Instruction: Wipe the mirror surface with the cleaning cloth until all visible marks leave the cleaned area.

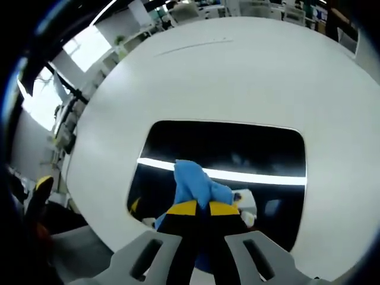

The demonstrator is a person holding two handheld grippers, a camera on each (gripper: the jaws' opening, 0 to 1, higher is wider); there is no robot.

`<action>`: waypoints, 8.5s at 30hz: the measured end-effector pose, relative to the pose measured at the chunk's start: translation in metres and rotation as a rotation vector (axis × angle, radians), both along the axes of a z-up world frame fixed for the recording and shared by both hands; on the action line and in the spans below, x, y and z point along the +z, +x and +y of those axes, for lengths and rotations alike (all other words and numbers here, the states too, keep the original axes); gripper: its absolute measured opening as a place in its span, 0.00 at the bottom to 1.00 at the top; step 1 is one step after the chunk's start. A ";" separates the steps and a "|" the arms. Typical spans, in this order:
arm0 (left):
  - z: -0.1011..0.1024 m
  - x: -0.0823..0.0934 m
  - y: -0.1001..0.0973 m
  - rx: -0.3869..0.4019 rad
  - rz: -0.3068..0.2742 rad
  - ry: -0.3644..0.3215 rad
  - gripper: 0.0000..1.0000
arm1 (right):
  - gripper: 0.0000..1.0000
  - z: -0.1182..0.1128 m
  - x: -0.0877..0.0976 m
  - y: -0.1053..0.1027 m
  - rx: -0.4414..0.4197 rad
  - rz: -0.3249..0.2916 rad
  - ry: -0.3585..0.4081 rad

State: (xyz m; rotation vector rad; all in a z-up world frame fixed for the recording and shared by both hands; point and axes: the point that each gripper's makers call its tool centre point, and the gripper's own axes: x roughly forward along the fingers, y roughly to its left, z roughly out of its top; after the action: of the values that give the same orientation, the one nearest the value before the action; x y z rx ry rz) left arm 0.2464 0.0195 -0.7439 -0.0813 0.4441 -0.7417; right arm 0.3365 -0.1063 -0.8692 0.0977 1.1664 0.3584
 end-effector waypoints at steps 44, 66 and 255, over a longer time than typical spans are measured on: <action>0.002 0.000 0.003 0.008 -0.020 0.012 0.99 | 0.00 -0.009 -0.001 0.088 0.026 -0.051 -0.022; 0.002 0.002 0.004 0.019 -0.021 0.006 1.00 | 0.00 -0.015 0.000 0.089 0.031 -0.049 0.000; 0.007 -0.013 0.002 0.031 -0.031 0.104 0.99 | 0.00 -0.109 0.001 -0.039 -0.002 -0.015 0.004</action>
State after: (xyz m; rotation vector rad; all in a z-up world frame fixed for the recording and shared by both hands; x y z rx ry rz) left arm 0.2481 0.0270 -0.7569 0.0208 0.4500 -0.6874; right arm 0.2972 -0.2156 -0.8680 0.1000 1.1511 0.3595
